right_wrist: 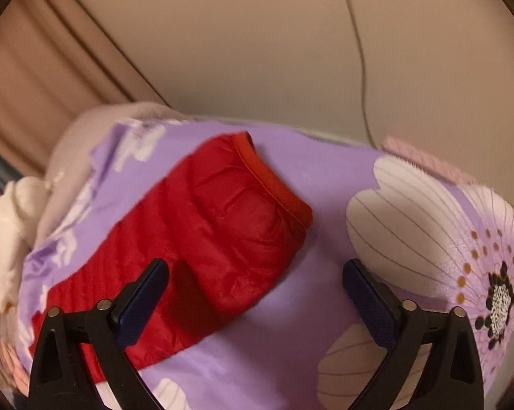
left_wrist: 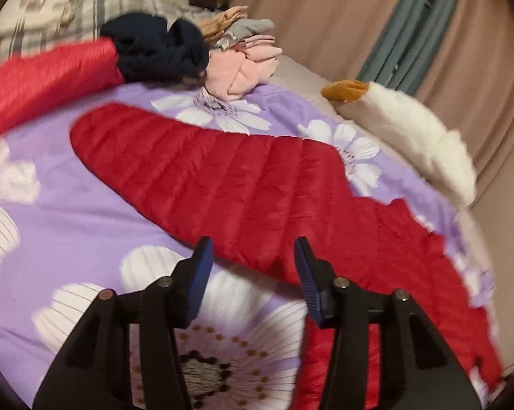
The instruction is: Fold large clothes
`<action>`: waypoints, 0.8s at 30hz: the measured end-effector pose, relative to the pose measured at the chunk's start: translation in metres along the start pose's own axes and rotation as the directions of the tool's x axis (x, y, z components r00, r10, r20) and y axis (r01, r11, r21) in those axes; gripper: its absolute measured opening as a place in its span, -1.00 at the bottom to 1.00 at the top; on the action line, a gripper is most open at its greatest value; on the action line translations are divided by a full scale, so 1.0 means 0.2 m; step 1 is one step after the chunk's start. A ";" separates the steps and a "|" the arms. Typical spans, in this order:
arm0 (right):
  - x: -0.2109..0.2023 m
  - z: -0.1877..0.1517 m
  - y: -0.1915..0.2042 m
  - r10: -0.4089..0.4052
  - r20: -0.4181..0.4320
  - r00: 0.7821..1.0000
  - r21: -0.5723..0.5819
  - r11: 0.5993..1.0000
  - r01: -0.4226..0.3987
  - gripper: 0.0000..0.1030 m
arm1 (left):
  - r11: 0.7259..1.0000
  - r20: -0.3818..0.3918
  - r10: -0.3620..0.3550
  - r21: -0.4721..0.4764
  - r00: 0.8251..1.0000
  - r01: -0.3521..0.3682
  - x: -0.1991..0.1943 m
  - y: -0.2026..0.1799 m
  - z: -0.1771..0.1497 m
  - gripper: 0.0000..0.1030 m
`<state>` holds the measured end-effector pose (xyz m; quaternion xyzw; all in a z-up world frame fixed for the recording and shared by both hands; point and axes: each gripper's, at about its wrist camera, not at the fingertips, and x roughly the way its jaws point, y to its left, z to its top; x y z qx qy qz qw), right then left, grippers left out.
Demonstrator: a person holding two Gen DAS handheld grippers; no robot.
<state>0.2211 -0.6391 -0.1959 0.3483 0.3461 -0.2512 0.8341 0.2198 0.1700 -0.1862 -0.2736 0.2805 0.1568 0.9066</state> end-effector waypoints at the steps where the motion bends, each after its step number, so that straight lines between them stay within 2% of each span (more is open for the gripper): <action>1: -0.01 0.00 0.01 0.020 0.006 1.000 -0.011 1.000 -0.020 0.46 | 1.000 0.006 -0.011 -0.007 1.000 0.011 0.00 0.00 0.00 -0.10; 2: 0.00 -0.01 0.03 0.049 -0.006 0.999 -0.020 0.999 -0.049 -0.08 | 1.000 0.013 -0.002 0.002 1.000 0.002 0.00 0.00 0.00 -0.12; 3: 0.02 -0.01 0.03 0.057 -0.026 0.998 -0.013 0.998 -0.057 -0.44 | 1.000 0.017 0.019 0.015 1.000 -0.019 0.00 -0.01 0.00 -0.18; 6: 0.04 -0.01 0.07 0.047 -0.010 0.999 0.022 0.999 -0.047 -0.78 | 0.998 0.007 0.062 0.027 0.998 -0.063 0.01 0.01 0.00 -0.29; 9: -0.03 -0.03 0.15 0.046 0.046 0.998 0.018 0.999 -0.047 -0.85 | 0.997 0.027 0.078 0.015 0.997 -0.079 0.00 0.05 0.02 -0.30; 12: -0.13 -0.03 0.27 0.045 0.106 0.993 -0.029 0.999 -0.042 -0.85 | 0.988 0.060 0.153 0.017 0.986 -0.154 0.00 0.10 0.04 -0.30; 13: -0.16 -0.03 0.30 0.038 0.119 0.992 -0.043 0.999 -0.034 -0.85 | 0.981 0.057 0.192 -0.008 0.980 -0.192 0.00 0.13 0.05 -0.30; 15: -0.25 -0.04 0.39 0.040 0.159 0.986 -0.089 0.996 -0.026 -0.85 | 0.976 0.041 0.204 -0.078 0.978 -0.201 0.00 0.22 0.07 -0.30; 18: -0.39 -0.08 0.59 0.089 0.189 0.978 -0.165 0.985 -0.058 -0.85 | 0.954 0.008 0.255 -0.168 0.967 -0.250 0.04 0.36 0.12 -0.30; 22: -0.55 -0.19 0.87 0.199 0.206 0.958 -0.263 0.954 -0.141 -0.85 | 0.937 -0.068 0.218 -0.265 0.974 -0.228 0.11 0.54 0.22 -0.18; 23: -0.56 -0.22 0.92 0.218 0.203 0.955 -0.280 0.947 -0.157 -0.85 | 0.929 -0.093 0.198 -0.299 0.976 -0.217 0.14 0.59 0.24 -0.11; 24: -0.58 -0.26 1.00 0.241 0.195 0.951 -0.304 0.936 -0.175 -0.85 | 0.924 -0.115 0.165 -0.328 0.980 -0.194 0.17 0.64 0.25 0.09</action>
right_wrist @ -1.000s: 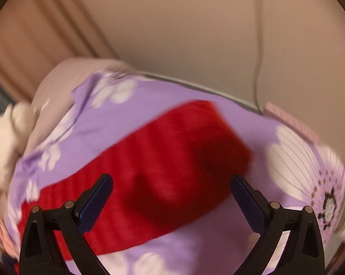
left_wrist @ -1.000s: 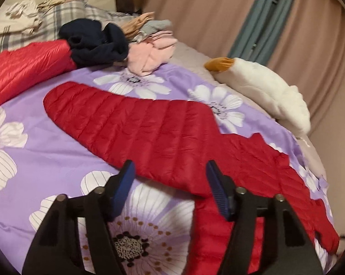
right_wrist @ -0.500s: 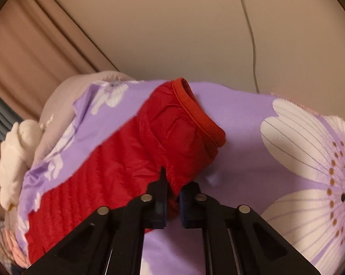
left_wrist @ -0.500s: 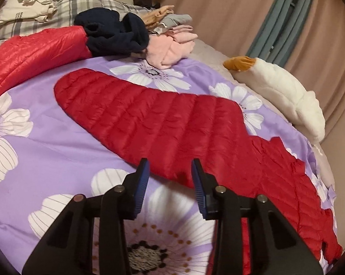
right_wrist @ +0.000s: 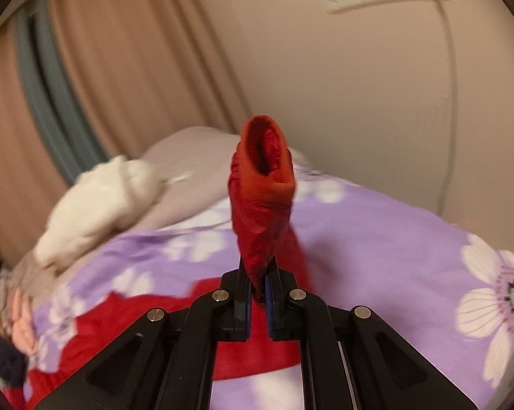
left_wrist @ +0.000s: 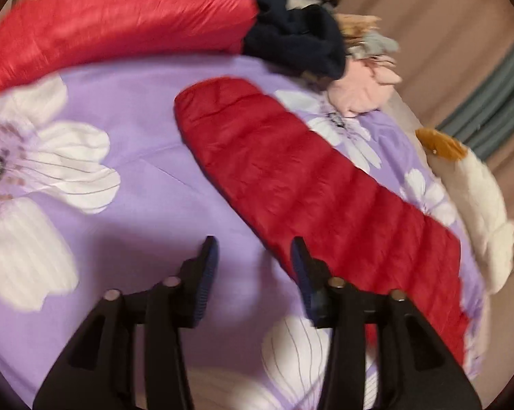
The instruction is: Fold large clothes
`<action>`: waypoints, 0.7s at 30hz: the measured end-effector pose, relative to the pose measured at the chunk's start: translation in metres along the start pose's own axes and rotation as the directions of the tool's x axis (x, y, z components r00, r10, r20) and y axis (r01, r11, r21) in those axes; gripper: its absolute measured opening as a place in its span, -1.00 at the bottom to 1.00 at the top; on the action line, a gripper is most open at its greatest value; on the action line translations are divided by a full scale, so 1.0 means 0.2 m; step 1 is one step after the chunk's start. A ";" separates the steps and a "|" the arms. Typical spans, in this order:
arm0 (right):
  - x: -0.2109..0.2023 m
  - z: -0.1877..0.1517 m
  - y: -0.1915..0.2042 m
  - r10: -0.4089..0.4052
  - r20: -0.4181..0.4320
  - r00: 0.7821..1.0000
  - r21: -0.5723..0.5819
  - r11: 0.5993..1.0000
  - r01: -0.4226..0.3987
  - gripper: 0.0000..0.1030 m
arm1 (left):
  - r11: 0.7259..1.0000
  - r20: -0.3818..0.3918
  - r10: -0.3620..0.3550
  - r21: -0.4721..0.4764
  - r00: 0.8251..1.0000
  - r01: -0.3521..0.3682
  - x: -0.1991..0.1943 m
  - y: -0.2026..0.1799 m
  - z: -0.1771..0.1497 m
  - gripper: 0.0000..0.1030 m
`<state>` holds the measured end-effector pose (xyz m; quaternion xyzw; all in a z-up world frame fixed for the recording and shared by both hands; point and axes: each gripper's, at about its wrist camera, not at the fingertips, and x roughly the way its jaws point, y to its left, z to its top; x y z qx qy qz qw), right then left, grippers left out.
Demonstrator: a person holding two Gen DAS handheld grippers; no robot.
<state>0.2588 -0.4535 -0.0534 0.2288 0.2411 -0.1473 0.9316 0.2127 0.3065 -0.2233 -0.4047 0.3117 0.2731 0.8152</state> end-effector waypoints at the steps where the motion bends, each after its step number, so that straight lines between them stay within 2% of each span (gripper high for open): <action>1: -0.02 -0.02 0.11 0.028 0.001 1.000 -0.031 0.999 -0.028 -0.85 | 0.999 -0.039 -0.039 -0.032 0.998 0.037 0.05 0.03 0.03 0.14; 3: -0.03 -0.06 0.28 0.060 0.009 0.998 -0.096 0.994 -0.059 -0.85 | 0.984 -0.086 -0.157 -0.103 0.984 0.148 0.12 0.08 0.09 0.18; 5: -0.04 -0.14 0.47 0.088 0.003 0.996 -0.167 0.982 -0.086 -0.85 | 0.945 -0.103 -0.305 -0.159 0.947 0.287 0.18 0.10 0.14 0.26; 6: -0.03 -0.18 0.56 0.097 -0.012 0.995 -0.200 0.975 -0.098 -0.85 | 0.928 -0.108 -0.346 -0.184 0.932 0.323 0.21 0.10 0.15 0.20; 7: -0.02 -0.21 0.64 0.105 -0.031 0.994 -0.220 0.969 -0.110 -0.85 | 0.920 -0.102 -0.359 -0.204 0.928 0.333 0.23 0.10 0.17 0.00; 8: 0.01 -0.27 0.75 0.122 -0.063 0.991 -0.236 0.963 -0.133 -0.85 | 0.923 -0.089 -0.351 -0.203 0.932 0.328 0.25 0.10 0.18 -0.17; 9: 0.04 -0.30 0.82 0.140 -0.088 0.986 -0.239 0.958 -0.157 -0.85 | 0.935 -0.084 -0.320 -0.190 0.944 0.300 0.27 0.09 0.18 -0.53; 10: 0.06 -0.35 0.89 0.169 -0.113 0.979 -0.243 0.951 -0.192 -0.85 | 0.946 -0.083 -0.287 -0.183 0.954 0.269 0.30 0.09 0.18 -0.72; 11: 0.07 -0.39 0.96 0.195 -0.132 0.972 -0.253 0.941 -0.223 -0.85 | 0.948 -0.076 -0.278 -0.184 0.958 0.261 0.32 0.09 0.18 -0.75; 14: 0.08 -0.53 1.12 0.235 -0.172 0.957 -0.287 0.917 -0.277 -0.85 | 0.935 -0.080 -0.302 -0.217 0.950 0.279 0.33 0.10 0.22 -0.82; 15: 0.09 -0.58 1.17 0.245 -0.191 0.951 -0.301 0.907 -0.294 -0.85 | 0.938 -0.069 -0.293 -0.215 0.954 0.272 0.31 0.11 0.23 -0.82; 16: 0.10 -0.62 1.23 0.253 -0.206 0.945 -0.309 0.900 -0.308 -0.85 | 0.950 -0.034 -0.260 -0.190 0.965 0.249 0.28 0.11 0.25 -0.82; 17: 0.10 -0.68 1.28 0.261 -0.222 0.940 -0.319 0.891 -0.323 -0.85 | 0.970 0.013 -0.196 -0.146 0.981 0.195 0.24 0.11 0.26 -0.82; 18: 0.11 -0.73 1.33 0.264 -0.237 0.935 -0.331 0.883 -0.333 -0.85 | 0.984 0.049 -0.139 -0.106 0.989 0.143 0.21 0.10 0.28 -0.82; 19: 0.11 -0.76 1.37 0.263 -0.245 0.933 -0.342 0.878 -0.337 -0.85 | 0.991 0.079 -0.106 -0.074 0.991 0.112 0.17 0.08 0.29 -0.82; 21: 0.11 -0.82 1.45 0.259 -0.262 0.929 -0.372 0.861 -0.346 -0.85 | 0.995 0.117 -0.086 -0.039 0.989 0.092 0.10 0.06 0.31 -0.82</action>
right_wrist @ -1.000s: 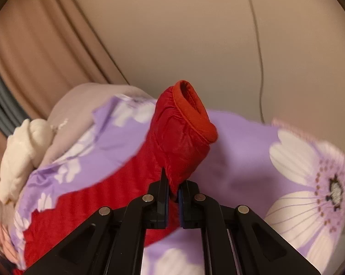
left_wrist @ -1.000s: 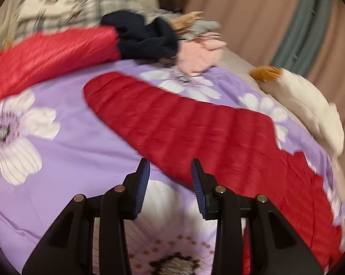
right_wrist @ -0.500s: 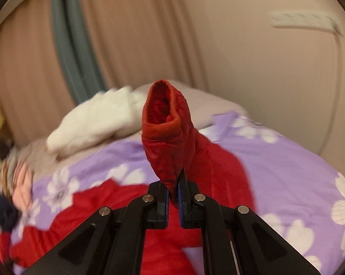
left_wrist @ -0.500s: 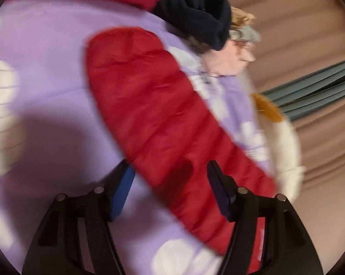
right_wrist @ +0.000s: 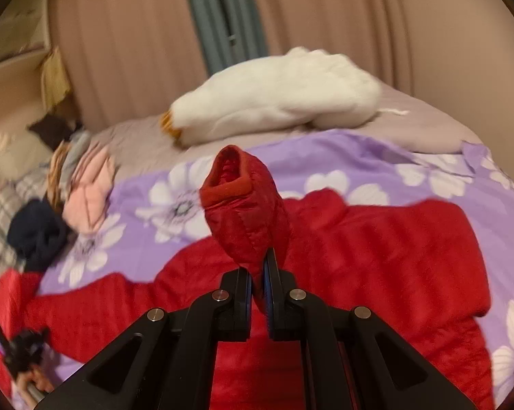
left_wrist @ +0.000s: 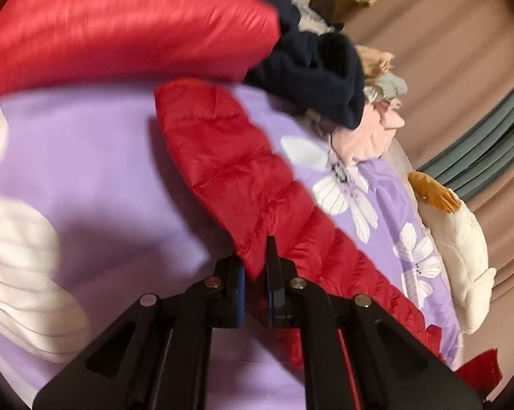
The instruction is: Fold large clothes
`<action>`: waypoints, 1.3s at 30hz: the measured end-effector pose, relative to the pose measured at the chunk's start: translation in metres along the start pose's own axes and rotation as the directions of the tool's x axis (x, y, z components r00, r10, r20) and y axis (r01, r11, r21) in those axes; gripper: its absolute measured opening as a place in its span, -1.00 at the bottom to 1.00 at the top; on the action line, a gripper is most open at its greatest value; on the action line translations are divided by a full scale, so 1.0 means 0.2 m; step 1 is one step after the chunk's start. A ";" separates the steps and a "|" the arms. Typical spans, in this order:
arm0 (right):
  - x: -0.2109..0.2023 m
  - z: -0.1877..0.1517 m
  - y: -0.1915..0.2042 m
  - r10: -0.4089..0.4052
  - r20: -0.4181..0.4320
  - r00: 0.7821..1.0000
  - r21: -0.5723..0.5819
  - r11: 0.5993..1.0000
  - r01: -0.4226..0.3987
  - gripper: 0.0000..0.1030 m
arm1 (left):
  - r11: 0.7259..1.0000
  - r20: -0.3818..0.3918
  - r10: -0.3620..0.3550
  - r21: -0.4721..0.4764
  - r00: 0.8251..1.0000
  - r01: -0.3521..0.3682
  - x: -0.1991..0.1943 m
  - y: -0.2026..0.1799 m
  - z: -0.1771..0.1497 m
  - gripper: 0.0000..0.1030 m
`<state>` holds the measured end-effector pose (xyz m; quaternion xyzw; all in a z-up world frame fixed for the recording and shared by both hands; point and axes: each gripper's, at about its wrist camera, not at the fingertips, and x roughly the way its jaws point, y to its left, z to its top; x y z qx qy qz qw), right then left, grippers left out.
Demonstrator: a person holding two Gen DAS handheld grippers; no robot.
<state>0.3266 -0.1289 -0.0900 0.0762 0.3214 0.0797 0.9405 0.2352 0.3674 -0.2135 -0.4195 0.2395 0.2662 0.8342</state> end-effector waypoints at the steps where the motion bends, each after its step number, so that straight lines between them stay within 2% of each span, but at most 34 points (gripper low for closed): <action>1: 0.01 -0.01 0.04 0.006 -0.006 1.000 -0.012 1.000 -0.006 -0.85 | 1.000 0.022 0.002 0.018 1.000 -0.002 -0.04 -0.02 0.01 -0.82; 5: 0.06 -0.05 0.19 0.056 -0.039 0.998 -0.033 0.998 -0.057 -0.85 | 0.989 0.148 0.022 0.142 0.989 -0.043 -0.22 -0.13 0.05 -0.82; 8: 0.11 -0.07 0.27 0.040 -0.062 0.997 -0.057 0.997 -0.043 -0.79 | 0.978 0.215 0.022 0.199 0.976 -0.065 -0.32 -0.18 0.04 -0.82; 10: 0.15 -0.08 0.30 0.046 -0.113 0.993 -0.074 0.996 -0.055 -0.44 | 0.977 0.239 0.019 0.204 0.971 -0.069 -0.39 -0.21 0.03 -0.82; 11: 0.15 -0.09 0.29 0.045 -0.118 0.992 -0.069 0.996 -0.053 -0.05 | 0.976 0.250 0.015 0.207 0.968 -0.069 -0.41 -0.22 0.03 -0.82; 12: 0.13 -0.10 0.27 0.035 -0.103 0.994 -0.063 0.997 -0.042 0.25 | 0.972 0.259 0.018 0.224 0.966 -0.078 -0.42 -0.26 0.03 -0.82; 15: 0.05 -0.09 0.16 -0.002 -0.023 1.000 -0.036 0.999 0.001 0.56 | 0.952 0.323 0.002 0.288 0.947 -0.100 -0.51 -0.39 -0.01 -0.82; 17: 0.00 -0.06 0.05 -0.022 -0.008 1.000 0.011 1.000 0.022 0.56 | 0.946 0.347 -0.021 0.311 0.938 -0.094 -0.60 -0.44 -0.05 -0.82; 20: -0.07 -0.01 -0.20 -0.066 -0.002 0.998 0.095 0.993 0.066 0.56 | 0.937 0.340 -0.061 0.343 0.939 -0.063 -0.70 -0.54 -0.13 -0.82; 23: -0.16 0.00 -0.41 -0.135 0.027 0.991 0.137 0.982 0.130 0.56 | 0.909 0.365 -0.106 0.413 0.925 -0.059 -0.82 -0.68 -0.26 -0.82; 25: -0.22 0.00 -0.57 -0.166 0.029 0.986 0.177 0.971 0.158 0.56 | 0.886 0.357 -0.163 0.463 0.920 -0.022 -0.87 -0.77 -0.35 -0.82; 28: -0.30 -0.01 -0.79 -0.227 0.017 0.974 0.220 0.951 0.218 0.56 | 0.856 0.275 -0.215 0.515 0.937 0.045 -0.88 -0.92 -0.49 -0.82; 31: -0.38 -0.04 -0.97 -0.293 0.016 0.956 0.249 0.927 0.280 0.56 | 0.824 0.246 -0.217 0.565 0.945 0.043 -0.87 -1.07 -0.61 -0.82; 35: -0.47 -0.09 -1.19 -0.379 0.001 0.925 0.283 0.887 0.364 0.56 | 0.770 0.163 -0.233 0.633 0.959 0.080 -0.83 -1.26 -0.82 -0.82; 37: -0.48 -0.12 -1.28 -0.402 -0.021 0.915 0.310 0.868 0.388 0.56 | 0.735 0.118 -0.248 0.670 0.962 0.107 -0.82 -1.35 -0.95 -0.82; 39: -0.47 -0.16 -1.37 -0.388 -0.041 0.921 0.336 0.863 0.378 0.56 | 0.704 0.083 -0.264 0.697 0.961 0.133 -0.81 -1.43 -1.07 -0.82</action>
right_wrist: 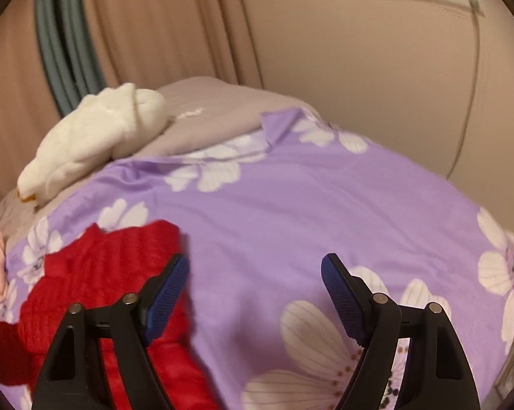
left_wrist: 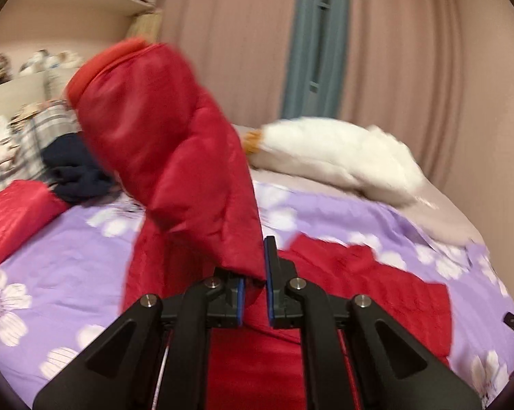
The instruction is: Fold large clothes
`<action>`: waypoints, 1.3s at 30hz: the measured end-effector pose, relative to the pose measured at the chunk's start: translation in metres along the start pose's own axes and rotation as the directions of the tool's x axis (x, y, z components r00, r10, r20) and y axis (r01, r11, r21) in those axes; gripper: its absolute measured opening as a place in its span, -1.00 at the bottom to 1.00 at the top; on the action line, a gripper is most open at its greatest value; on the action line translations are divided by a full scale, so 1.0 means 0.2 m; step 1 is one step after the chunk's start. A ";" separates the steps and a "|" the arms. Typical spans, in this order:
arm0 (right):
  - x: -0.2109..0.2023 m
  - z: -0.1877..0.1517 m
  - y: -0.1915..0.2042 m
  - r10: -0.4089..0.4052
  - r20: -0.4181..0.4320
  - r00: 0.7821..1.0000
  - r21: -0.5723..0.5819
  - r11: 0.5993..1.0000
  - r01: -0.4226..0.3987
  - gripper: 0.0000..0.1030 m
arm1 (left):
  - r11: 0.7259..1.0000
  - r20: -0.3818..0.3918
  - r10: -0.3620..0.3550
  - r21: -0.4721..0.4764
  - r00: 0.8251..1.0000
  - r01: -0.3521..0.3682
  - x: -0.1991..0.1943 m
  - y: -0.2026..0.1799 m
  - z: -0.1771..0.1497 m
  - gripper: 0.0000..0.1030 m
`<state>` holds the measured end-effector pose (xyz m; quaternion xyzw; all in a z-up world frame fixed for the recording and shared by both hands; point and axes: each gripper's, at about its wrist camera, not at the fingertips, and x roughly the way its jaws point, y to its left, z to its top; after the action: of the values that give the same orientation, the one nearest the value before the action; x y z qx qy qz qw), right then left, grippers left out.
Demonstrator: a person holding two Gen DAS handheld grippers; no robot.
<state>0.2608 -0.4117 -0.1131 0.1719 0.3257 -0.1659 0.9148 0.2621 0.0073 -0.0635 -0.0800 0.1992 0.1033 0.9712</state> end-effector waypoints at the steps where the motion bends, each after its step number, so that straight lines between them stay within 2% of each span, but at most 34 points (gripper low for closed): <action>1: 0.02 -0.01 -0.03 0.013 -0.013 1.000 0.009 1.000 -0.013 0.56 | 1.000 -0.006 -0.016 0.025 1.000 0.016 0.01 -0.08 -0.02 -0.82; 2: 0.06 -0.04 -0.06 0.037 -0.029 0.999 0.015 0.999 -0.037 0.51 | 0.998 -0.012 -0.027 0.053 1.000 0.027 0.01 -0.16 -0.05 -0.82; 4: 0.12 -0.06 -0.08 0.029 -0.060 0.998 0.006 1.000 -0.029 0.33 | 0.995 -0.031 -0.052 0.084 0.998 0.054 0.03 -0.29 -0.09 -0.82; 6: 0.16 -0.05 -0.10 -0.021 -0.087 0.996 -0.034 0.999 0.018 -0.02 | 0.990 -0.064 -0.102 0.088 0.993 0.107 0.04 -0.39 -0.12 -0.82; 8: 0.15 -0.04 -0.14 -0.045 -0.067 0.997 -0.034 0.998 0.043 -0.03 | 0.984 -0.090 -0.131 0.105 0.987 0.141 0.04 -0.50 -0.15 -0.82; 13: 0.12 -0.02 -0.26 -0.034 -0.052 0.998 0.045 0.998 0.036 -0.03 | 0.964 -0.149 -0.194 0.153 0.970 0.216 0.07 -0.75 -0.27 -0.81; 20: 0.15 -0.04 -0.28 -0.022 -0.083 0.996 0.048 0.999 0.026 -0.03 | 0.946 -0.281 -0.202 0.192 0.938 0.262 0.21 -0.96 -0.42 -0.79; 21: 0.15 -0.04 -0.29 -0.013 -0.086 0.996 0.057 0.998 0.018 -0.03 | 0.942 -0.309 -0.197 0.204 0.931 0.267 0.21 -0.98 -0.43 -0.67; 22: 0.14 -0.04 -0.29 -0.012 -0.092 0.996 0.059 0.998 0.018 -0.03 | 0.940 -0.334 -0.174 0.224 0.926 0.258 0.20 -0.98 -0.43 -0.47; 24: 0.13 -0.04 -0.29 -0.015 -0.102 0.995 0.042 0.999 0.020 -0.03 | 0.937 -0.344 -0.155 0.246 0.926 0.248 0.16 -0.95 -0.40 -0.28; 26: 0.09 -0.05 -0.28 -0.020 -0.092 0.996 0.032 0.999 0.023 -0.03 | 0.938 -0.312 -0.195 0.217 0.930 0.270 0.07 -0.86 -0.36 -0.11; 27: 0.08 -0.04 -0.27 -0.020 -0.090 0.996 0.027 0.999 0.023 -0.03 | 0.940 -0.296 -0.209 0.203 0.932 0.275 0.03 -0.82 -0.34 0.13; 28: 0.05 -0.04 -0.25 -0.020 -0.089 0.996 0.019 1.000 0.021 -0.03 | 0.944 -0.276 -0.217 0.185 0.936 0.274 -0.03 -0.76 -0.30 0.25; 31: -0.07 -0.04 -0.20 -0.005 -0.069 0.998 -0.005 1.000 0.005 -0.03 | 0.952 -0.209 -0.229 0.155 0.951 0.264 -0.21 -0.57 -0.19 0.24; 33: -0.18 -0.04 -0.15 0.012 -0.052 0.999 -0.035 0.999 -0.014 -0.03 | 0.960 -0.167 -0.196 0.167 0.966 0.224 -0.33 -0.44 -0.12 0.24; 37: -0.45 -0.06 -0.02 0.076 0.013 0.997 -0.087 0.993 -0.074 -0.05 | 0.976 -0.120 -0.138 0.153 0.983 0.155 -0.51 -0.21 -0.05 0.18; 38: -0.51 -0.06 0.02 0.081 0.026 0.996 -0.105 0.991 -0.078 -0.09 | 0.979 -0.121 -0.129 0.140 0.984 0.146 -0.53 -0.16 -0.04 0.12; 39: -0.55 -0.07 0.05 0.083 0.030 0.996 -0.123 0.989 -0.078 -0.14 | 0.983 -0.125 -0.121 0.126 0.985 0.137 -0.57 -0.10 -0.03 -0.05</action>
<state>0.1762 -0.3764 -0.0493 0.1257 0.3117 -0.1116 0.9352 0.1615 -0.0318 -0.0216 -0.0332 0.2565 0.0215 0.9657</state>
